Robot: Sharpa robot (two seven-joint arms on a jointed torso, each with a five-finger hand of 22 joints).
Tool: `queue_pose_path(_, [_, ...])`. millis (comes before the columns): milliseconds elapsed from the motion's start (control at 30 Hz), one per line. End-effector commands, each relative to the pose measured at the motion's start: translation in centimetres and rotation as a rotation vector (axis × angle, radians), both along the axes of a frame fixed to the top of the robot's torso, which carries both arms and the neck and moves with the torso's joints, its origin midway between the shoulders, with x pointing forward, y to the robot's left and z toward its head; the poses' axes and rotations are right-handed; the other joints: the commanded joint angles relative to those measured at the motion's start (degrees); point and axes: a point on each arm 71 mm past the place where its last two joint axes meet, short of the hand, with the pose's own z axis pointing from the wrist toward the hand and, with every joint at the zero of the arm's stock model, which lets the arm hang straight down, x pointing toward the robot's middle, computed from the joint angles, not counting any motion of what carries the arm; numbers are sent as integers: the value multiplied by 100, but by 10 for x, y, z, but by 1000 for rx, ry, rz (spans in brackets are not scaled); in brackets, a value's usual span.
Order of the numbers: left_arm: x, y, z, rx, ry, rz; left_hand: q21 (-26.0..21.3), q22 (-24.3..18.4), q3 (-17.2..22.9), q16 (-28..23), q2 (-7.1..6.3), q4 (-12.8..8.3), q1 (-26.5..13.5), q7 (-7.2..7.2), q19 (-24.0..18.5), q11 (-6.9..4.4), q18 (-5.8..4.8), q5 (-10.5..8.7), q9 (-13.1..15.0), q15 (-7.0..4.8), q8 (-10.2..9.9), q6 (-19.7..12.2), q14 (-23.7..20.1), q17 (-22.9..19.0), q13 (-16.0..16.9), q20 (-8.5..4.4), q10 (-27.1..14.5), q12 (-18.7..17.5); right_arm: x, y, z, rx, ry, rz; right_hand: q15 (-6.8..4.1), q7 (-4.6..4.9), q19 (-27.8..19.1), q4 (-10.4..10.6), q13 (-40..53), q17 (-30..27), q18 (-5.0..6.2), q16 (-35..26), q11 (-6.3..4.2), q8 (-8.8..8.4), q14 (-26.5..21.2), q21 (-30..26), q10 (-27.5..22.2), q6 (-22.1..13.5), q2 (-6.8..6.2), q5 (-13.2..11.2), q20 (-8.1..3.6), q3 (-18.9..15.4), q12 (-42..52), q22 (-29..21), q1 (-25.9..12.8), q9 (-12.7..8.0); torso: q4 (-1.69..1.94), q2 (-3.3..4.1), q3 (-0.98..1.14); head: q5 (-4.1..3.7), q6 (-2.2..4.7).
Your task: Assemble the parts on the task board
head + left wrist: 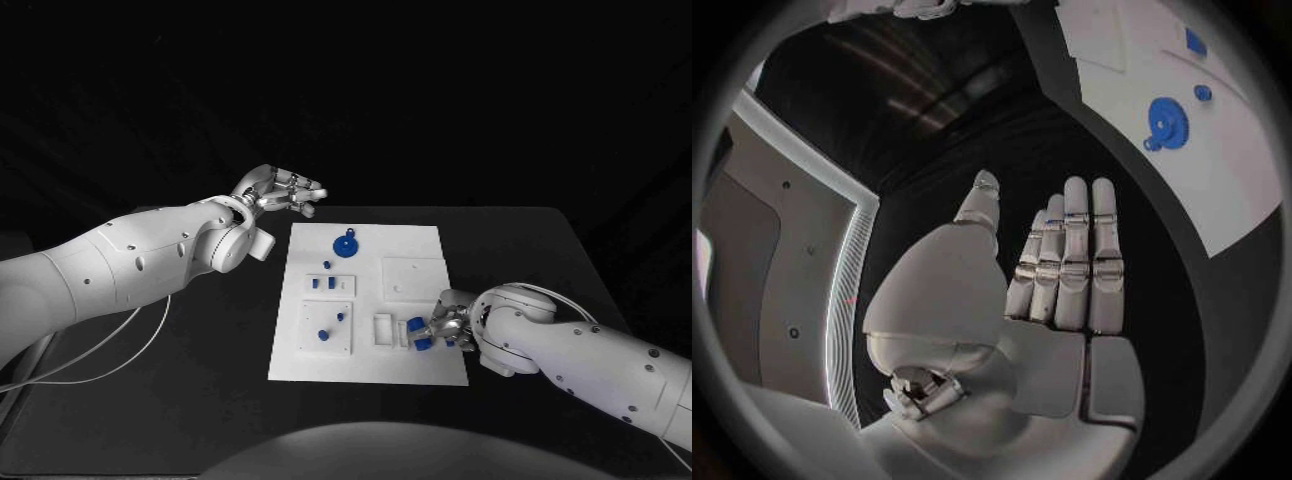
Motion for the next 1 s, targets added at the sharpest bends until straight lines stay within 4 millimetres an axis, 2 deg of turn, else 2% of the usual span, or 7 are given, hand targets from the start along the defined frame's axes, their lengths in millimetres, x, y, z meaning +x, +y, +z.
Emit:
queue_pose_path(33, [0, -3, 0, -16, -2, -26, 42, -13, 5, -25, 32, 20, -34, 1, -18, -14, -86, -14, 6, 51, 3, -34, 0, -8, 5, 40, -46, -35, -4, -2, -9, -28, 2, -3, 10, -9, 320, -441, 192, -10, 12, -2, -4, -24, 66, 35, -10, 20, 251, 541, 36, 82, -33, 503, 198, -1656, -1, 1, -1, 0, -13])
queue_pose_path(167, [0, -3, 0, -14, 0, -25, 46, -21, 4, -23, 34, 18, -33, 13, -15, -11, -84, -13, 4, 51, 0, -47, 1, -7, 6, 40, -50, -34, -5, 1, -10, -22, 6, 1, 14, 7, 315, -792, 174, -26, 14, 2, 0, -29, 62, 35, -34, -18, 323, 924, 40, -18, -51, 503, 71, -1699, 0, 3, 2, -18, -2])
queue_pose_path(400, [0, -3, 0, -13, 2, -25, 53, -38, 5, -19, 40, 13, -30, 27, -14, -6, -81, -12, 4, 53, 2, -66, 0, -4, 6, 43, -58, -34, -5, 3, -12, -28, 11, 5, 20, 23, 311, -924, 148, -20, 20, 29, 6, -29, 56, 45, -66, -23, 213, 1646, 48, -63, -78, 507, 40, -1857, -3, 6, -4, -47, 4])
queue_pose_path(567, [1, -3, -1, -13, 4, -26, 58, -46, 3, -16, 44, 9, -32, 34, -12, -5, -79, -11, 4, 53, 1, -71, 1, -2, 6, 43, -59, -33, -4, 1, -13, -27, -2, -13, 3, 3, 312, -1171, 139, -20, 12, 36, -25, -26, 55, 59, -73, 72, 291, 2435, 32, 77, -76, 512, 118, -1886, 0, 4, -6, -65, 3])
queue_pose_path(667, [1, -3, -1, -12, 6, -25, 62, -53, 2, -13, 49, 8, -36, 40, -12, -3, -78, -11, 5, 53, 3, -74, 3, -1, 7, 44, -57, -33, -3, -1, -13, -12, -5, -39, -6, 2, 314, -1326, 135, -22, 6, 40, -39, -24, 52, 85, -63, 117, 368, 2780, 21, 165, -63, 518, 69, -1872, 2, 7, -3, -65, 15])
queue_pose_path(833, [1, -1, -1, -11, 8, -23, 68, -59, 11, -9, 64, -1, -23, 50, -10, -1, -76, 0, 5, 54, 3, -74, 2, 2, 7, 45, -55, -33, -2, -3, -9, 41, 10, -97, -33, -44, 325, -1389, 112, -18, -6, 61, -71, -14, 55, 239, -31, 226, 356, 3184, -1, 195, -71, 546, -151, -1792, 2, 11, 0, -52, 17])
queue_pose_path(1000, [1, 0, -1, -9, 9, -21, 70, -62, 15, -6, 73, -5, -21, 49, -11, -1, -75, 3, 6, 54, 3, -72, 1, 3, 7, 46, -54, -32, 1, -3, 2, 101, 14, -145, -42, -51, 324, -1437, 104, -22, -20, 73, -77, -22, 54, 318, -12, 226, 373, 3268, -15, 210, -59, 556, -209, -1687, 0, 12, 0, -44, 16])
